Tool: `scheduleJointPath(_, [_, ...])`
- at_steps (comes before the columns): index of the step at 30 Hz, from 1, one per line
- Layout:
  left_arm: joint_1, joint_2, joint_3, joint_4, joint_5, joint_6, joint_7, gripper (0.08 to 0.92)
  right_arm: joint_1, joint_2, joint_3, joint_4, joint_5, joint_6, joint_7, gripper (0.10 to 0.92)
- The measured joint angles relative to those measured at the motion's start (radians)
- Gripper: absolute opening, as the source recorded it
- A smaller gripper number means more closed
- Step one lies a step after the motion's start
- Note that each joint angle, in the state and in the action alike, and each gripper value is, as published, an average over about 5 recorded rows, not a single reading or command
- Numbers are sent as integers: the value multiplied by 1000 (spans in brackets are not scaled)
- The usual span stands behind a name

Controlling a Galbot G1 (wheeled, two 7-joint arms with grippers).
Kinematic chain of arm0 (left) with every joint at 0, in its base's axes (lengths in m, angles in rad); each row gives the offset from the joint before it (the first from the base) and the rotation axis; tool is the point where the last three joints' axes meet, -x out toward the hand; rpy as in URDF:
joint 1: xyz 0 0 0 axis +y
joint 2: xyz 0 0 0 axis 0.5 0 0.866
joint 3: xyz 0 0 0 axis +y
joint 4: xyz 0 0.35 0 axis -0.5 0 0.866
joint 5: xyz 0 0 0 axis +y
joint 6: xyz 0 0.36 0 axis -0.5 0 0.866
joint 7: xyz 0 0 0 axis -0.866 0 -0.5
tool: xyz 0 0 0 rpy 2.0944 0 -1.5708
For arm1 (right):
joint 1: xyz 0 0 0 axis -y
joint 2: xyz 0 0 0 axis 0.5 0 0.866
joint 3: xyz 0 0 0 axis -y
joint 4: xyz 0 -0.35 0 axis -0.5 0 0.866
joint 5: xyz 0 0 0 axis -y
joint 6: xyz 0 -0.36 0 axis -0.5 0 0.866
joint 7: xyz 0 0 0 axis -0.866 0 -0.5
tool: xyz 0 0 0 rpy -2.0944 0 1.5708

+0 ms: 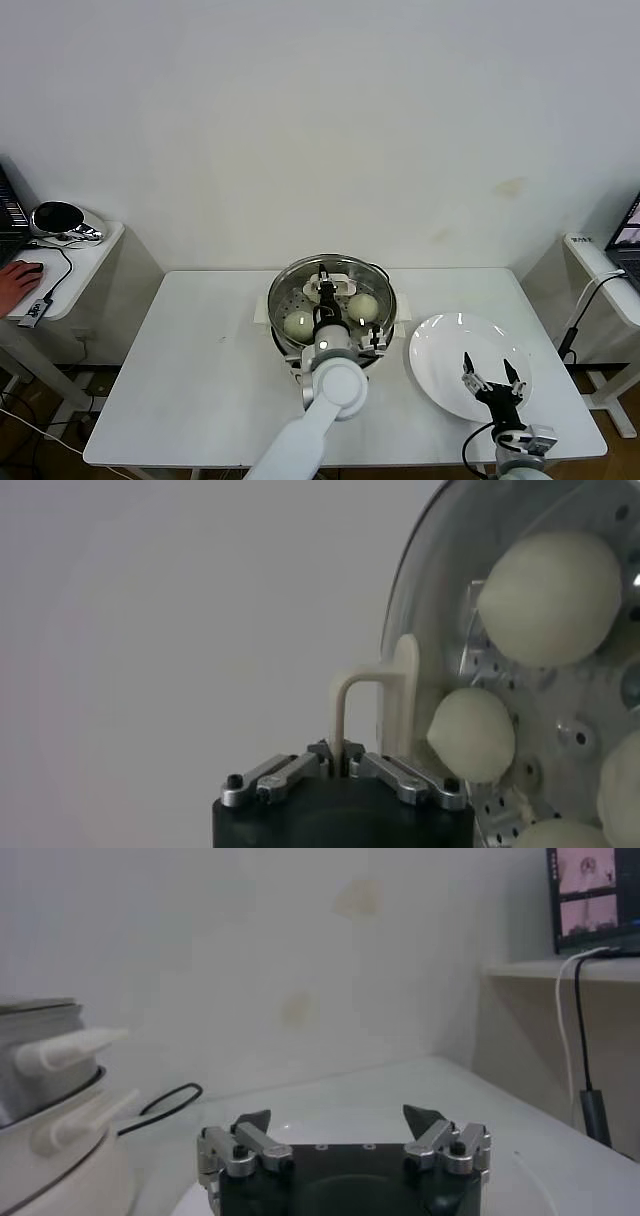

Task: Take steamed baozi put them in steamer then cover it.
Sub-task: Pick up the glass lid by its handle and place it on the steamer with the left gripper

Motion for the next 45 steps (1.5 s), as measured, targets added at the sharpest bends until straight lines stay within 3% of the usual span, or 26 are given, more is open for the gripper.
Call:
scheduleJointPath(24, [15, -1, 7, -5, -19, 0, -16, 136, 1, 10, -1, -2, -5, 4, 0, 823])
scheduleJointPath(39, [31, 2, 2, 6, -45, 0, -70, 136, 0, 11, -2, -4, -5, 9, 0, 823])
scheduleJointPath(45, [34, 4, 9, -9, -61, 0, -79, 253, 2, 11, -3, -3, -4, 8, 0, 823])
